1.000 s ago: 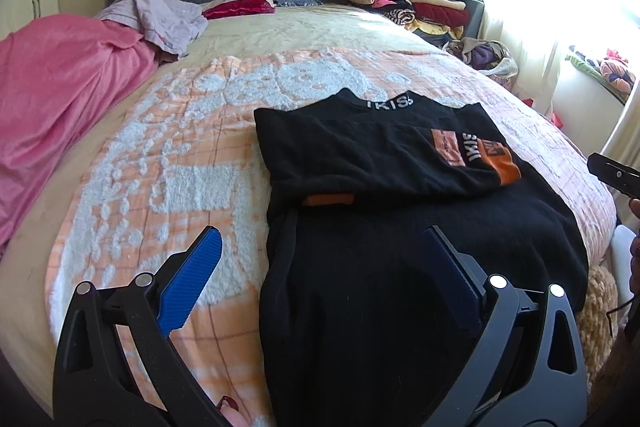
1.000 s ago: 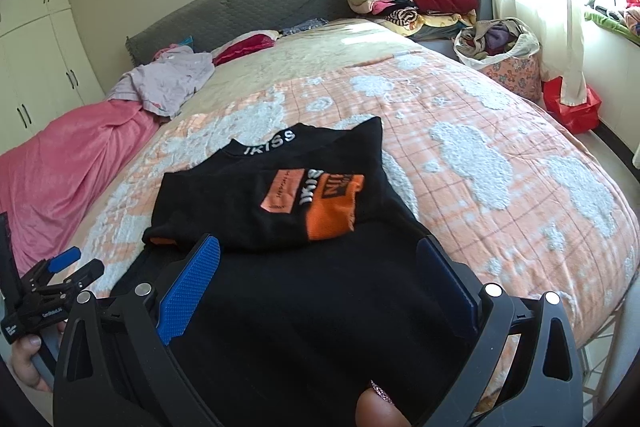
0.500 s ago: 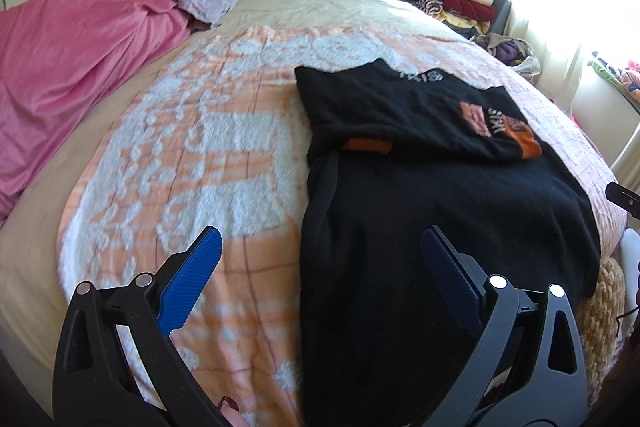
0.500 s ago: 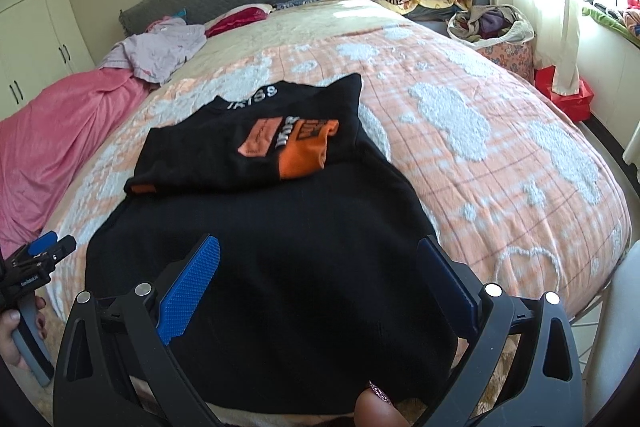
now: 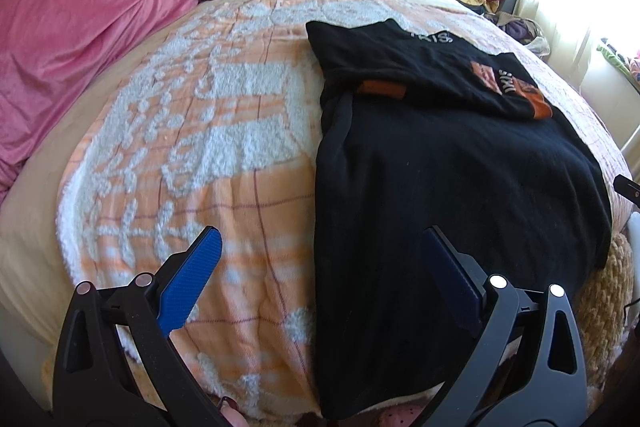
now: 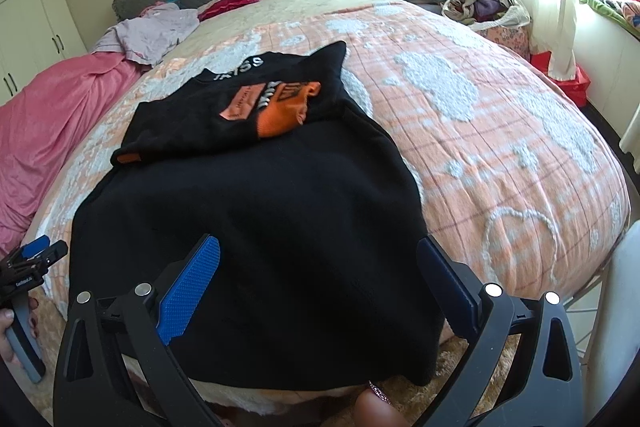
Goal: Fold small clothes
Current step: 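Move both open tools down to the sweatshirt hem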
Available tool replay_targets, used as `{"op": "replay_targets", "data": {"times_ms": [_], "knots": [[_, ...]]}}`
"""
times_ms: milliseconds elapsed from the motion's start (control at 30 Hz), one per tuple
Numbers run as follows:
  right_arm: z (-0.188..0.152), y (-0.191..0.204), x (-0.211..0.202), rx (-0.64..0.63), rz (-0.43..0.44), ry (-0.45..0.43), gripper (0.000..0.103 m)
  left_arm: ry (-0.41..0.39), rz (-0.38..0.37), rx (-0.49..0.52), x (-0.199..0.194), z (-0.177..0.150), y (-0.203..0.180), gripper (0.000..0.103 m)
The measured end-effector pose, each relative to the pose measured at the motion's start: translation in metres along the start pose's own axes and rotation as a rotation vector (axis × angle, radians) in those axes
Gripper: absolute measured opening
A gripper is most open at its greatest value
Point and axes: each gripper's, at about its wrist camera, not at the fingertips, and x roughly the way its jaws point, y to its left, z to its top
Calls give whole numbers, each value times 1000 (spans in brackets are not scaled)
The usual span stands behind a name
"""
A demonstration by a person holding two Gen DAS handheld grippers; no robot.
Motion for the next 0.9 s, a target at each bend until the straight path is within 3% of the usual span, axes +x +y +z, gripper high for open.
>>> {"op": "replay_targets", "data": {"times_ms": [500,567,633,900], "knots": [[-25,-27,9,28,13,72,98,92,-83,-30,3,-34,6,93],[-29,-31,9,31,18,80,98,95,-108,-40,3,-38,5,87],[-32,-36,11,36,17,89,98,103,-154,-56,3,-43,5,68],[-47,-54,12,59,48,123,98,106,-152,-40,2,-52,0,57]]}}
